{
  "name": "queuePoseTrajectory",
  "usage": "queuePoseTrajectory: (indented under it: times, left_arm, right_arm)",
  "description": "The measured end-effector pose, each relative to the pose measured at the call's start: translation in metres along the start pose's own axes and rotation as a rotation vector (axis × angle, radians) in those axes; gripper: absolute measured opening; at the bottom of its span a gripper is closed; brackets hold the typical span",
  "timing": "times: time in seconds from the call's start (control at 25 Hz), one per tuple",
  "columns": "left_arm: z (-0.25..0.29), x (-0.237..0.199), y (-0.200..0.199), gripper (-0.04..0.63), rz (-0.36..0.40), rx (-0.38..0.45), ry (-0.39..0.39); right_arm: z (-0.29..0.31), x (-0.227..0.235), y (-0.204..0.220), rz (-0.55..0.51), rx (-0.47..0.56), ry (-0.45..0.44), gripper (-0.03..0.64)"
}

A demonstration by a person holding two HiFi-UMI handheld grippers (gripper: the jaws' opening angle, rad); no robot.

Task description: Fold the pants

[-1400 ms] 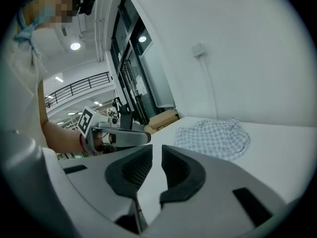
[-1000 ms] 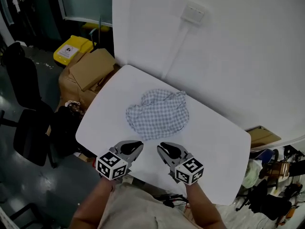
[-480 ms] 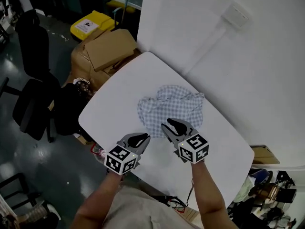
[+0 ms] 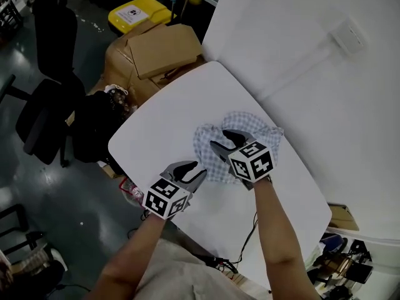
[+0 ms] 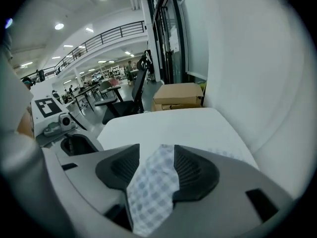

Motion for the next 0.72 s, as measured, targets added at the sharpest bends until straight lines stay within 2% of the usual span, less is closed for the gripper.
queuePoseTrajectory:
  times: [0.28,0.44,0.72]
  left_arm:
    - [0.001,-0.007,0.006,0.137,-0.011,-0.002,0.007]
    - [0.002,-0.021,0.002,0.140,-0.042,0.004,-0.010]
    - [0.003,-0.028,-0.003,0.144,-0.056,0.001,0.004]
  right_arm:
    - [0.057,0.030,-0.014,-0.001,-0.243,-0.032,0.227]
    - [0.082,0.037,-0.005,0.003,-0.398,-0.055,0.227]
    - [0.116,0.036,0.014,0.033,-0.585,-0.101,0.227]
Point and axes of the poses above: the fingertips, and each gripper's own axes: z forward along the fingers, x to its right, y out of its underside, the point moved 1 cm from there along -z, backward along the fingers, and after that the axes turned 5 degrees about y, right-handed, at the moved point
